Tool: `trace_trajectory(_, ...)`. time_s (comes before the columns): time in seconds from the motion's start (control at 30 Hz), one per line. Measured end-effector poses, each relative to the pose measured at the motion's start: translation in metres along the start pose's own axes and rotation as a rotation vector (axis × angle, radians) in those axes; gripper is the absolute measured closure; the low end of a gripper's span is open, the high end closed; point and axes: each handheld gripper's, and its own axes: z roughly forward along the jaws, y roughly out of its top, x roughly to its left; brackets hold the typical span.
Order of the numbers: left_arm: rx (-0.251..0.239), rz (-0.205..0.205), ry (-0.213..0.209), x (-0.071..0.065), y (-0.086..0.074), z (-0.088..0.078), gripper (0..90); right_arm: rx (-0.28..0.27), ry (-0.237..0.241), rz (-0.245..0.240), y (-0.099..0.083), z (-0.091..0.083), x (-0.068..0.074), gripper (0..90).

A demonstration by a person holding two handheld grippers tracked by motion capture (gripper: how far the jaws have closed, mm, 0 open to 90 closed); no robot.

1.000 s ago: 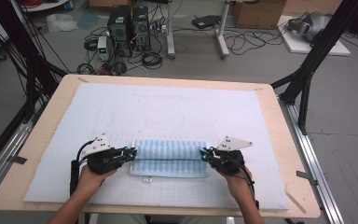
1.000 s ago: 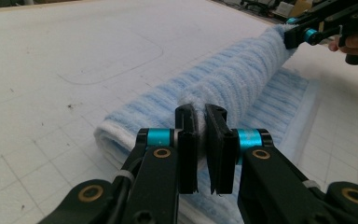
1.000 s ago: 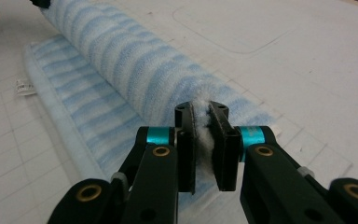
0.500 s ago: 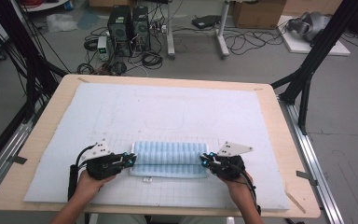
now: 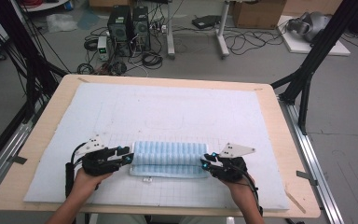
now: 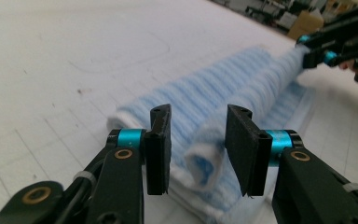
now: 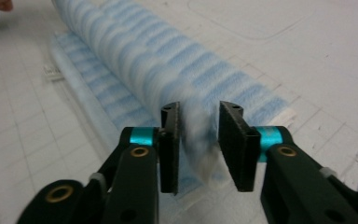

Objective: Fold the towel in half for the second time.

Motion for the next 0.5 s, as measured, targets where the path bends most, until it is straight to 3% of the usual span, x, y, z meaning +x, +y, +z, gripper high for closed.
trace_trajectory(0.13,-0.026,-0.01,0.025,0.004,0.006,0.0,62.1,-0.047,-0.014,0.019,0.005,-0.01,-0.003,65.8)
trace_trajectory(0.23,0.013,-0.022,0.032,0.004,0.005,0.009,63.2,-0.054,-0.024,0.03,0.009,-0.008,-0.005,65.6)
trace_trajectory(0.33,0.051,-0.019,0.014,-0.001,0.001,0.02,65.2,-0.025,-0.01,0.021,0.011,0.001,-0.002,65.9)
trace_trajectory(0.5,0.13,0.006,0.009,-0.008,-0.003,0.033,67.1,0.071,0.01,-0.028,0.005,0.02,0.006,66.1)
